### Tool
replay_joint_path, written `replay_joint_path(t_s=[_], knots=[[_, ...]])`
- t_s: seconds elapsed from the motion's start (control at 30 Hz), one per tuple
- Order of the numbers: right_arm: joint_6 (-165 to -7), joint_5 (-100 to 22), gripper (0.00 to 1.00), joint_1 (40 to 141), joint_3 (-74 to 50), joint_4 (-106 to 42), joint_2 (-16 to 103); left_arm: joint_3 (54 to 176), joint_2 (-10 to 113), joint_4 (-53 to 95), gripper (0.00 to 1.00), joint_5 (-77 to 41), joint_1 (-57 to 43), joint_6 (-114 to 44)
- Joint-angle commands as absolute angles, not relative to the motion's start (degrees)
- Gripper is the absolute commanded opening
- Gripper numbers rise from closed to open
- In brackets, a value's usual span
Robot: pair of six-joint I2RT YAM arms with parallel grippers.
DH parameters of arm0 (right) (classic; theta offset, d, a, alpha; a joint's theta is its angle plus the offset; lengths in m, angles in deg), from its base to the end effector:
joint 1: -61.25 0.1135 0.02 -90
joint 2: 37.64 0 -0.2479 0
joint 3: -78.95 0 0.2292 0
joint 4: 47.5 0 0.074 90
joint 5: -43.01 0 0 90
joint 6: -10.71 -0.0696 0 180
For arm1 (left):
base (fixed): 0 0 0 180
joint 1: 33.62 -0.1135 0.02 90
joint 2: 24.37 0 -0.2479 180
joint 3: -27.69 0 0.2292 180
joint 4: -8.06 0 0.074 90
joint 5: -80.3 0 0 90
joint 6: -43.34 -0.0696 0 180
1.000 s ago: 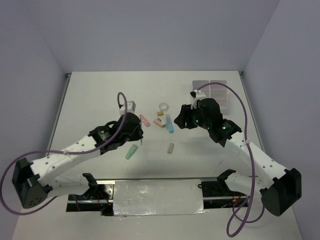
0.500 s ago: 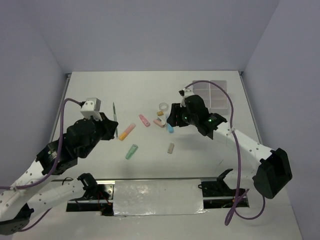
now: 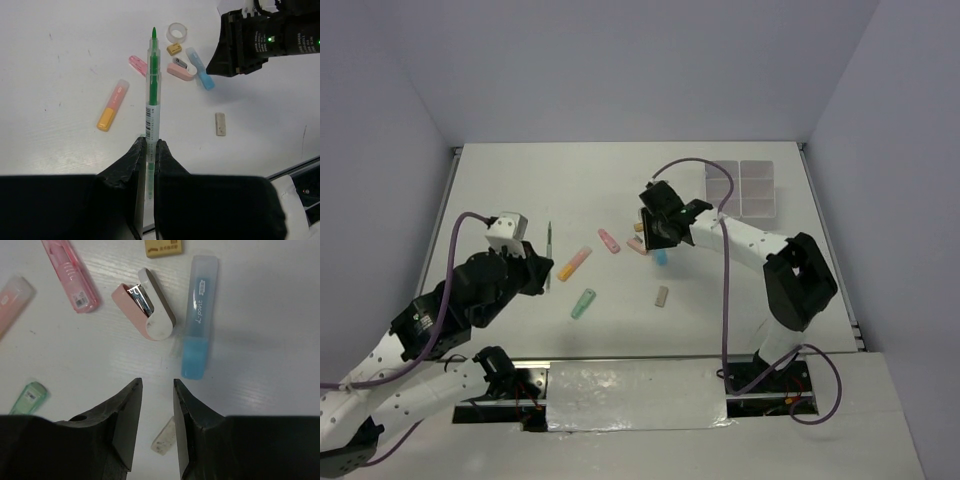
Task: Sort the stationery into containers
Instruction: Close the pen cap on the pen.
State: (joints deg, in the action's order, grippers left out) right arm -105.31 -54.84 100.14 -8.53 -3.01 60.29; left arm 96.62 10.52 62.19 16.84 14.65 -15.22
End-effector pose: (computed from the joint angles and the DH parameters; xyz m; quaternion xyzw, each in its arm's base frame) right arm 0.2875 0.2197 0.2004 -0.0861 0.9476 0.1062 0.2886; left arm 0.1128 -0.0797 0.3368 -0.0134 0.8084 -0.2129 0.5486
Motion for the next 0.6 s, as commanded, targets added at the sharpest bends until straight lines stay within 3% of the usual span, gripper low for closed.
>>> replay_joint_path(t_s=[0.0,0.57], knots=[[-106.71,-57.18,0.39,101.24,-9.7,-1.04,61.75,97.0,10.69,60.32,0.0,15.44,14.46,-17.04],[-105.92,-54.46,0.36,100.01,-11.45,-4.03,69.67,97.0,11.49,60.32,0.0,14.2,14.46,-17.74]])
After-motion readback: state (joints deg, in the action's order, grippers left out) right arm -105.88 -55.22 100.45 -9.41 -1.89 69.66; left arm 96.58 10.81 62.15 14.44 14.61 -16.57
